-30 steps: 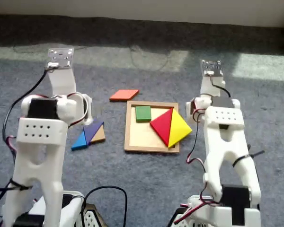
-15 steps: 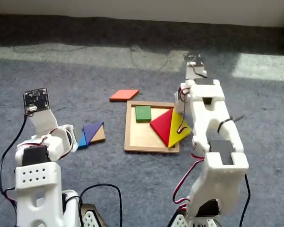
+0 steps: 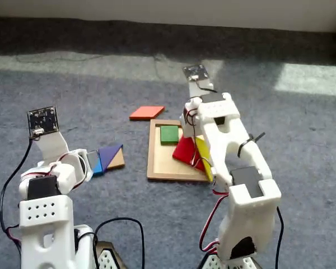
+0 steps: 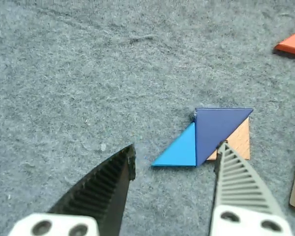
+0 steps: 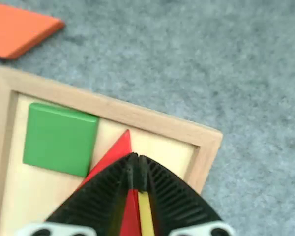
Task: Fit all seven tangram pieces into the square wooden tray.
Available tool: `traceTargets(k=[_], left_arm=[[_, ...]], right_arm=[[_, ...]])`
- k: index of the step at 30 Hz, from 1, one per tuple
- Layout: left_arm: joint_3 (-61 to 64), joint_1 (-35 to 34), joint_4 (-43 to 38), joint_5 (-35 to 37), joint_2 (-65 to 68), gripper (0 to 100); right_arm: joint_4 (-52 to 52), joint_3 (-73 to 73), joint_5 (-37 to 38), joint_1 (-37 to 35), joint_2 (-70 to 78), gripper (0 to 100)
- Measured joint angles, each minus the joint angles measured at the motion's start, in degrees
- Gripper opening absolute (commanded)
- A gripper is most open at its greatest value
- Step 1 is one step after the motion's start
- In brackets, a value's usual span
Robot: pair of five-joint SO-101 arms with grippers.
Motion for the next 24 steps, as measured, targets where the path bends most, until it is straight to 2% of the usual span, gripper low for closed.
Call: traceTargets(k=[7,13,18,24], left_arm=[[1.0,0.0,-0.1,0.0,-0.4,26],[1.0,0.0,-0.1,0.0,-0.4,26],[1.0,0.0,-0.1,0.0,-0.4,26],[1.0,0.0,-0.1,0.0,-0.4,26]], right_arm=[[10.8,-2.4,0.0,-3.6,0.0,0.6],[20.6,-9.4,0.1,-3.7,-1.2,0.6],[21.7,-8.9,0.4,-3.0,-8.9,0.6],[19.5,2.1,4.0,-4.9,-15.9,0.6]])
